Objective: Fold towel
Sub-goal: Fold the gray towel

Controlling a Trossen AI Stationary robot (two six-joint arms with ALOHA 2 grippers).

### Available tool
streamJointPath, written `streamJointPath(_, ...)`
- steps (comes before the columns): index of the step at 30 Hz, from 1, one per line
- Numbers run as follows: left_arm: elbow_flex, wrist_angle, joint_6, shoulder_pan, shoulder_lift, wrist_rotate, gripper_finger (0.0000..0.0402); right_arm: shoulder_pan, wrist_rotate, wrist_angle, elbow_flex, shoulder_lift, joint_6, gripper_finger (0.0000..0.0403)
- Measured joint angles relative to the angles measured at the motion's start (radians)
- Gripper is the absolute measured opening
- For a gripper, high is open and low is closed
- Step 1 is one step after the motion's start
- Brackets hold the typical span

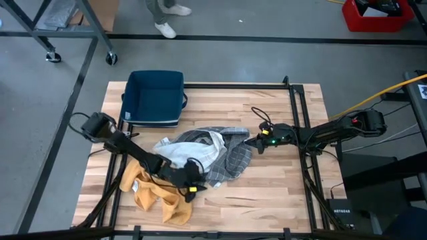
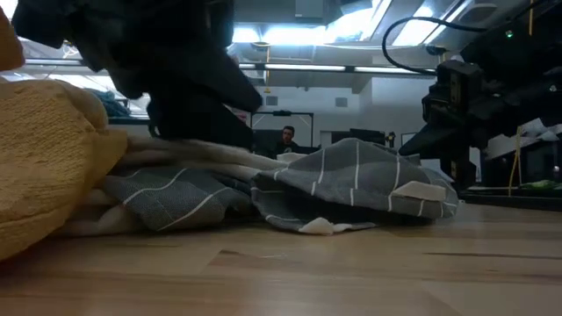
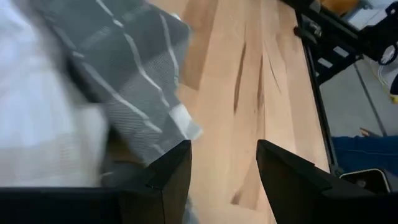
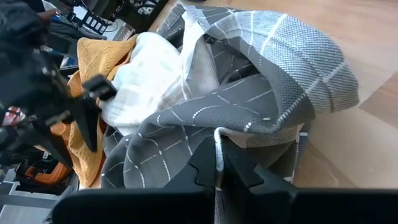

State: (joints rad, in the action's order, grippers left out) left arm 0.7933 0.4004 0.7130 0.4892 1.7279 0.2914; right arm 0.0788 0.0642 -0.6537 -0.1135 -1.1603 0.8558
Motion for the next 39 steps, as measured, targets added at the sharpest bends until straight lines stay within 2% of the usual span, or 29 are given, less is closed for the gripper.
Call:
streamJointPath(8,0.061,0.001,0.232,0.007,0.068,-0.007,0.0172,0.000,0.026,0.000,-0.001,0.000,0.000,0.0007)
streamJointPath(16,0.061,-0.002,0.574,0.050,0.067,-0.105,0.0172,0.000,0.034,0.000,-0.001,0.001,0.000,0.0007)
streamJointPath(23,0.062,-0.111,0.752,0.055,0.067,-0.054,0.0172,0.000,0.034,0.000,-0.001,0.001,0.000,0.0007)
streamJointPath(28,0.062,-0.158,0.793,0.030,0.067,-0.001,0.0172,0.000,0.034,0.000,-0.002,0.001,-0.001,0.0007)
streamJointPath(39,0.063,-0.154,0.849,-0.051,0.098,0.004,0.0172,0.000,0.052,0.000,-0.002,0.002,0.000,0.0007)
